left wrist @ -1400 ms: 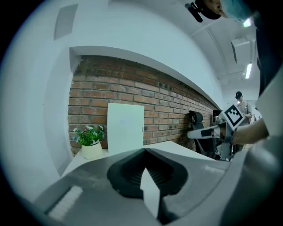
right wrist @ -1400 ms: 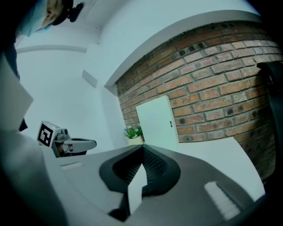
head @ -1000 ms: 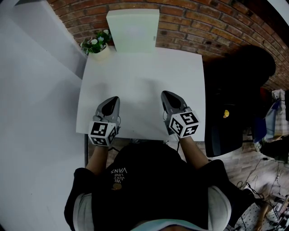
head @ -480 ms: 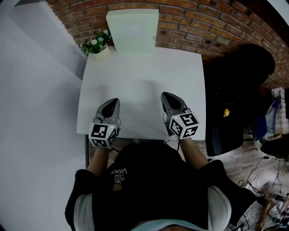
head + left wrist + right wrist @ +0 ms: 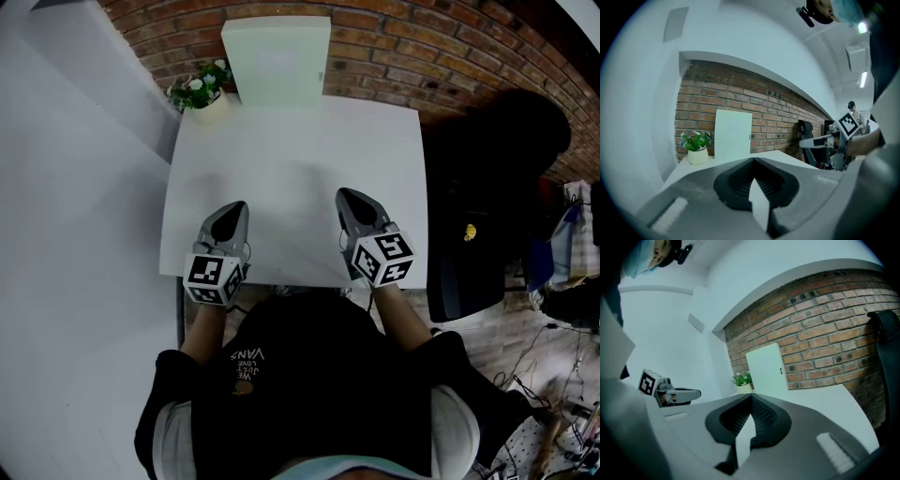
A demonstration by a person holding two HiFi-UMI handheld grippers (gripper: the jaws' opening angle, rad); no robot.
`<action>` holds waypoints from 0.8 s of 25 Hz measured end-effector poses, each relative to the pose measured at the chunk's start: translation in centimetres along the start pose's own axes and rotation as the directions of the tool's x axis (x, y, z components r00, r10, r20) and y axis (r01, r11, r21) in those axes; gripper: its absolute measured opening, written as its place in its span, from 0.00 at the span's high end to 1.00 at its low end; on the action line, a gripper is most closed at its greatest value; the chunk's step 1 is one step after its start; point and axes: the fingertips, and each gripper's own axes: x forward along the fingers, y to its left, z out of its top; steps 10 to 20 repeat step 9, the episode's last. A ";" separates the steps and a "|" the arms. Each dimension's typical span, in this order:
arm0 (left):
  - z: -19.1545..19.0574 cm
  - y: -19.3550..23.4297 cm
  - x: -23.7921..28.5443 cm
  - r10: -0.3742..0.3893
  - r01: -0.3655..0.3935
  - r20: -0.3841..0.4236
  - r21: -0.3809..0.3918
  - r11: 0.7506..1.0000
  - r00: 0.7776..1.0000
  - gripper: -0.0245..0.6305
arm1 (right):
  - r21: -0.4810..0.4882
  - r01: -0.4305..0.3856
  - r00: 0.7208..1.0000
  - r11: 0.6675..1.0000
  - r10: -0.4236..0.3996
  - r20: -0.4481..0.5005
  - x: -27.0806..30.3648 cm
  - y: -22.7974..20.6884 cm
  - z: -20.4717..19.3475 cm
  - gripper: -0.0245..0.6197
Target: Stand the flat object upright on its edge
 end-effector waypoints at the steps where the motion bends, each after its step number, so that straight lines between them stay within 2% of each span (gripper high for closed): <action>1: 0.1 0.0 0.0 -0.001 0.001 0.002 0.001 1.000 1.000 0.96 | 0.000 0.000 1.000 1.000 0.000 0.000 0.0 0.0 0.0 0.97; 20: -0.1 -0.1 -0.1 -0.008 0.008 -0.002 0.000 1.000 1.000 0.96 | 0.001 0.007 1.000 1.000 -0.007 0.000 0.0 0.1 -0.3 0.97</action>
